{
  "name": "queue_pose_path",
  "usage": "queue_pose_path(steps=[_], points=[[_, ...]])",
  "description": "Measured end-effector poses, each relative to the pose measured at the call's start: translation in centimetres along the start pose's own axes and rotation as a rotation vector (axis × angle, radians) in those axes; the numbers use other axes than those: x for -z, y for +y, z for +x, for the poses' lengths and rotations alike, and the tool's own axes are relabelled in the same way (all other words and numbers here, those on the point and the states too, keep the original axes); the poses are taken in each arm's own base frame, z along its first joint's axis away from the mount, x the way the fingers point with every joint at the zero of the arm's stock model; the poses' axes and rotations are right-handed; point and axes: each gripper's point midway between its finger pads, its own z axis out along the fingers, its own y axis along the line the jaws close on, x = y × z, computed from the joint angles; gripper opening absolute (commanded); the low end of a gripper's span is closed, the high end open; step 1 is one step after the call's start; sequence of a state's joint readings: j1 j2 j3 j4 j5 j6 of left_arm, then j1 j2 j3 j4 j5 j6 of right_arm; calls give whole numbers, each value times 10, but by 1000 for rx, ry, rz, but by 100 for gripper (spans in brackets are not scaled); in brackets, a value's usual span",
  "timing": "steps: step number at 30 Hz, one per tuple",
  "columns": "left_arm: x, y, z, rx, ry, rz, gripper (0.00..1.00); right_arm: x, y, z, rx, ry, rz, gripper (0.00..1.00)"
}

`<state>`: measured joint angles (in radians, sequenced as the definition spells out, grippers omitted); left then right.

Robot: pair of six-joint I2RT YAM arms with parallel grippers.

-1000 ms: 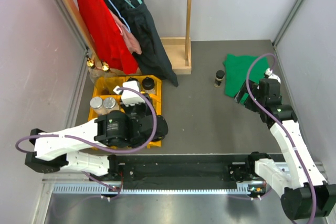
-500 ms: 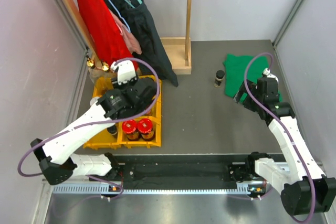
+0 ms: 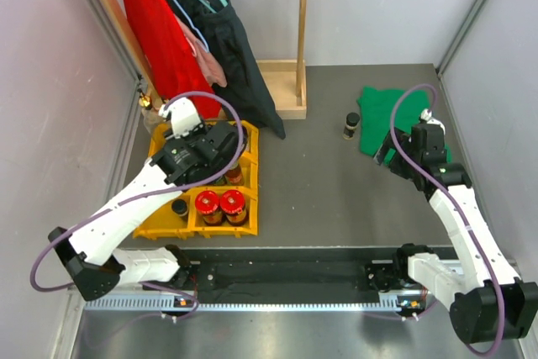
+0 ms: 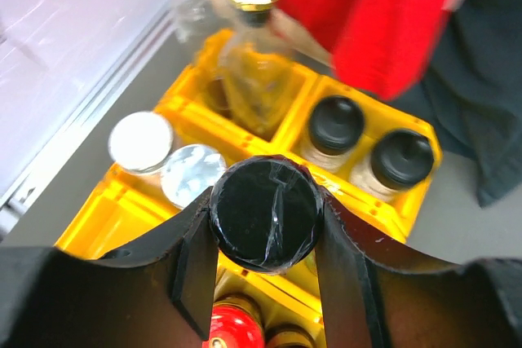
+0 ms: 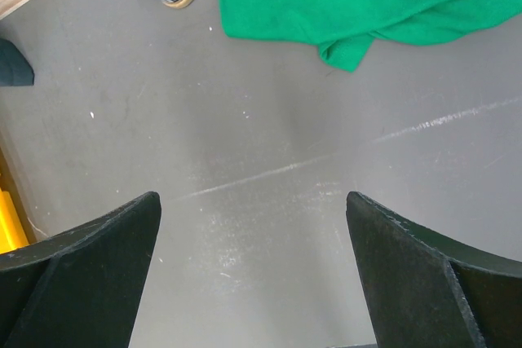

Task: Organize the condiment bottles
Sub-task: Place the bottle in the storage box, then adjust the bottle in the storage box.

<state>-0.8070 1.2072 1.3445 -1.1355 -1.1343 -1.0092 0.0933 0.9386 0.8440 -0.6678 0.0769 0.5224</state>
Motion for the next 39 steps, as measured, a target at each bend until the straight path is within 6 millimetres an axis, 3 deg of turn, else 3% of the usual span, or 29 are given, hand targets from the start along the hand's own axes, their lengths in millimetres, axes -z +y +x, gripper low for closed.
queue_pose_path(steps=[7, 14, 20, 26, 39], points=[[-11, 44, 15, 43, 1, -120, 0, -1, 0, 0, 0, 3, 1, 95], [-23, 49, 35, 19, 40, -185, 0, -1, 0, 0, 0, 3, 1, 95], [-26, 67, 43, 58, 49, -227, 0, -1, 0, 0, 0, 3, 1, 95], [-21, 88, 52, 166, 48, -243, 0, -2, 0, 0, 1, 3, 1, 95], [-25, 109, 69, 342, 20, -298, 0, -2, 0, 0, 6, 3, 1, 95]])
